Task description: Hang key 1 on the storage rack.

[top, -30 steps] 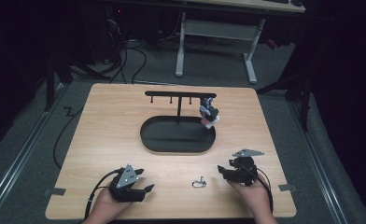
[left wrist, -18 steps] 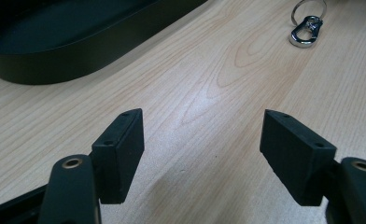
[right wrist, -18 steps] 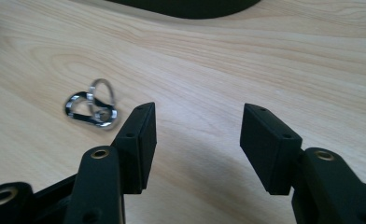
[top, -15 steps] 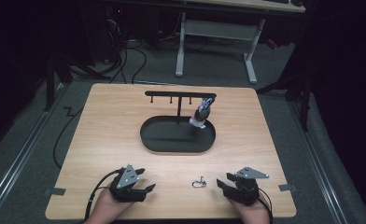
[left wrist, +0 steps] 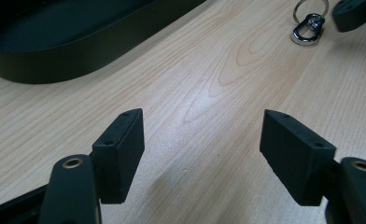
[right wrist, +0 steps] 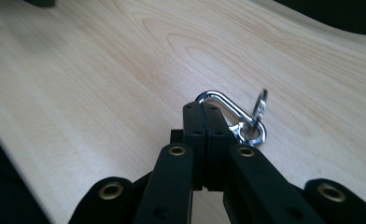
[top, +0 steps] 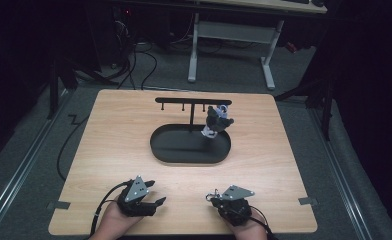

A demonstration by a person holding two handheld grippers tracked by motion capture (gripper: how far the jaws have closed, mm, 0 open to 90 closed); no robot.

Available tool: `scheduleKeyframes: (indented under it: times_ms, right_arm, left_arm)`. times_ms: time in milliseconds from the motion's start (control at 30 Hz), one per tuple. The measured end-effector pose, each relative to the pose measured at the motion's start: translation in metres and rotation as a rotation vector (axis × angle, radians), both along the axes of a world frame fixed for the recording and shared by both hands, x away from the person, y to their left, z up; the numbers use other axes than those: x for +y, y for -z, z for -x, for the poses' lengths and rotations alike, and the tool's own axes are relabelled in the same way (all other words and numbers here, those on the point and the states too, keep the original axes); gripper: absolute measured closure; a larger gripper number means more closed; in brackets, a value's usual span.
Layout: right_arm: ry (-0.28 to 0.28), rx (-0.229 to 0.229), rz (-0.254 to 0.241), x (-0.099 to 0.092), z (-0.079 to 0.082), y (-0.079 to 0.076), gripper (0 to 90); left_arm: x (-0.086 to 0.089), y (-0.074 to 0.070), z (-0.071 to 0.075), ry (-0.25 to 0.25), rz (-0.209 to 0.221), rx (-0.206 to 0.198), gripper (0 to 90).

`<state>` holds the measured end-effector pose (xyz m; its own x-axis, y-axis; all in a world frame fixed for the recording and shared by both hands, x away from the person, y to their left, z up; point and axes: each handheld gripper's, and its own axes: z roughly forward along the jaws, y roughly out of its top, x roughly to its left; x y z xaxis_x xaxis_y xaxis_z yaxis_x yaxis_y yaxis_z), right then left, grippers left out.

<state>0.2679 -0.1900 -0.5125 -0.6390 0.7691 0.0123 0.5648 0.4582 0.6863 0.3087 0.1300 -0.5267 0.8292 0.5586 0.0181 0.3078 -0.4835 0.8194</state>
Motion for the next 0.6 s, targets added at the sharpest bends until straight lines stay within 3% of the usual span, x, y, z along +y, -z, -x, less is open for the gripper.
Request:
scheduleKeyframes:
  times_ms: [167, 300, 500, 600]
  right_arm:
    - [0.019, -0.025, 0.009, 0.010, -0.011, 0.001, 90.0]
    - [0.038, -0.029, 0.055, 0.009, -0.014, 0.004, 90.0]
    - [0.070, -0.033, 0.063, -0.014, -0.010, 0.004, 90.0]
    - [0.126, -0.028, 0.055, -0.043, -0.009, 0.003, 90.0]
  left_arm:
    - [0.003, 0.000, 0.002, -0.007, 0.001, -0.002, 31.6]
    - [0.006, -0.001, 0.000, -0.015, 0.009, 0.001, 31.6]
    - [0.004, -0.001, 0.000, -0.009, 0.006, -0.002, 31.6]
    - [0.002, -0.001, 0.000, -0.002, 0.004, -0.001, 31.7]
